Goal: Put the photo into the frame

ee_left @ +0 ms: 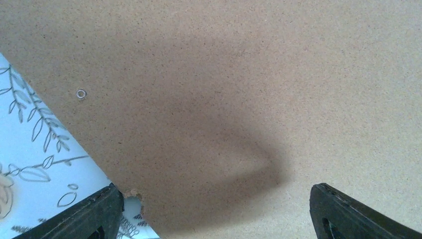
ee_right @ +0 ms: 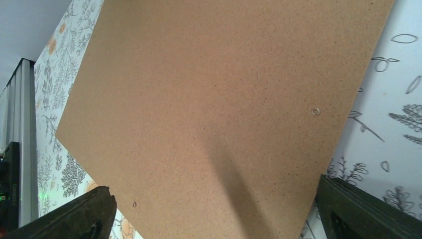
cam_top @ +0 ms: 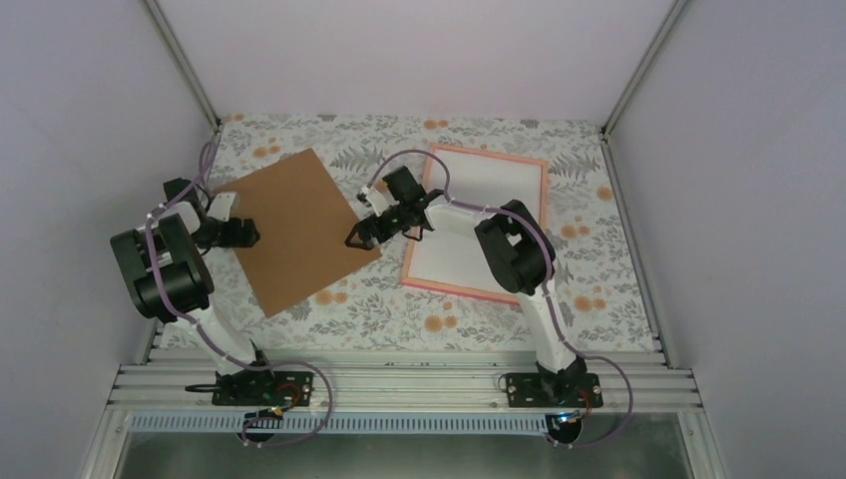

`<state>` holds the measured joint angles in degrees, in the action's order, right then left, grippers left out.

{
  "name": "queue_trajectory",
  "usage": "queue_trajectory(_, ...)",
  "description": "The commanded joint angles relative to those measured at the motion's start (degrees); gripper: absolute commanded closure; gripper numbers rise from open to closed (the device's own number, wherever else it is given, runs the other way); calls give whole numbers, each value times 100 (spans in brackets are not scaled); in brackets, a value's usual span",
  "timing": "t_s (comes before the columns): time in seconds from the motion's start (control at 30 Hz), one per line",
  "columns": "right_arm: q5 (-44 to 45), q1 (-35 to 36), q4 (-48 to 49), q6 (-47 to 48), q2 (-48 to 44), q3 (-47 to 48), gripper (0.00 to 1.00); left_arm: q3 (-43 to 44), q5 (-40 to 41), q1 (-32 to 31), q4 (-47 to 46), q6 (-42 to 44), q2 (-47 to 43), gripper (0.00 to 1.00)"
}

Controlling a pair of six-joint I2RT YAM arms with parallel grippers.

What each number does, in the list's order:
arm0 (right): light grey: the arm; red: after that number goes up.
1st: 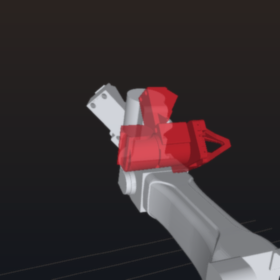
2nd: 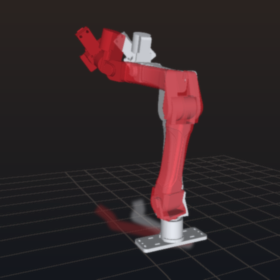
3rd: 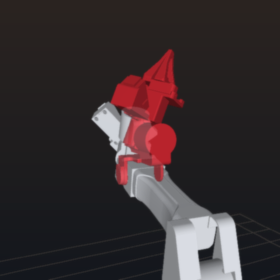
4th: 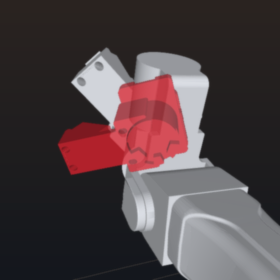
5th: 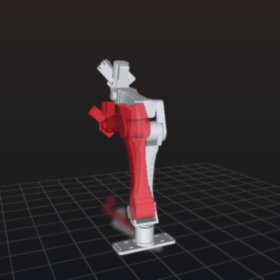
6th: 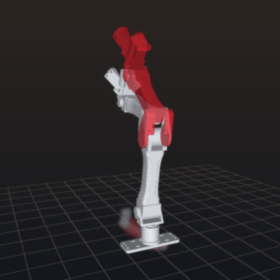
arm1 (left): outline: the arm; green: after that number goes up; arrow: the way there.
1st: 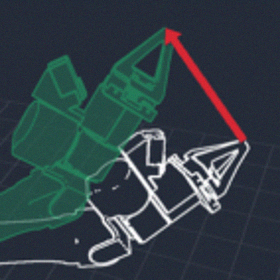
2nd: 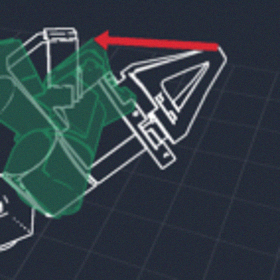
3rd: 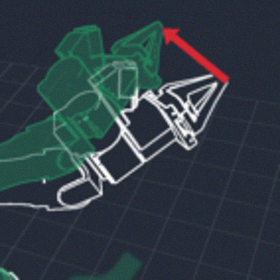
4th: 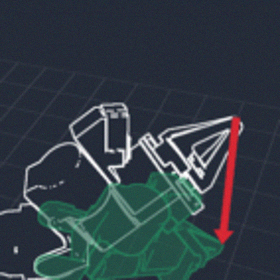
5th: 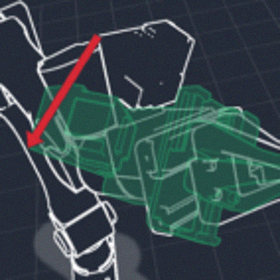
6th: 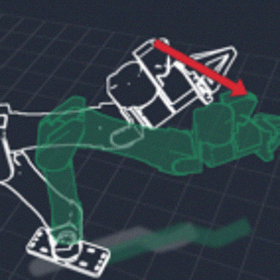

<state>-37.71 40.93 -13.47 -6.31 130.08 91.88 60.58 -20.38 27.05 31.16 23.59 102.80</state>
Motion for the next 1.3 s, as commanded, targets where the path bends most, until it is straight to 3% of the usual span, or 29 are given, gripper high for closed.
queue_trajectory(0.0,-50,38,-21,-64,19,-288,0,116,-612,-223,294,106,265,7)
queue_trajectory(0.13,-283,51,156,-320,-258,-712,0,398,-872,-318,363,53,481,7)
queue_trajectory(0.33,-381,10,-19,-454,-715,-1041,0,560,-856,-999,169,98,618,8)
queue_trajectory(0.5,-300,-143,-124,-729,-1115,-995,0,736,-1014,-1038,191,-204,800,8)
queue_trajectory(0.67,1126,-181,-382,-1757,-1104,-656,0,729,-873,-899,198,-368,787,8)
queue_trajectory(0.87,1774,-190,-675,-2363,-654,-171,0,620,-654,-885,151,-520,702,7)
queue_trajectory(1.27,697,-252,-751,-2738,338,486,0,268,-652,-1038,77,-567,796,8)
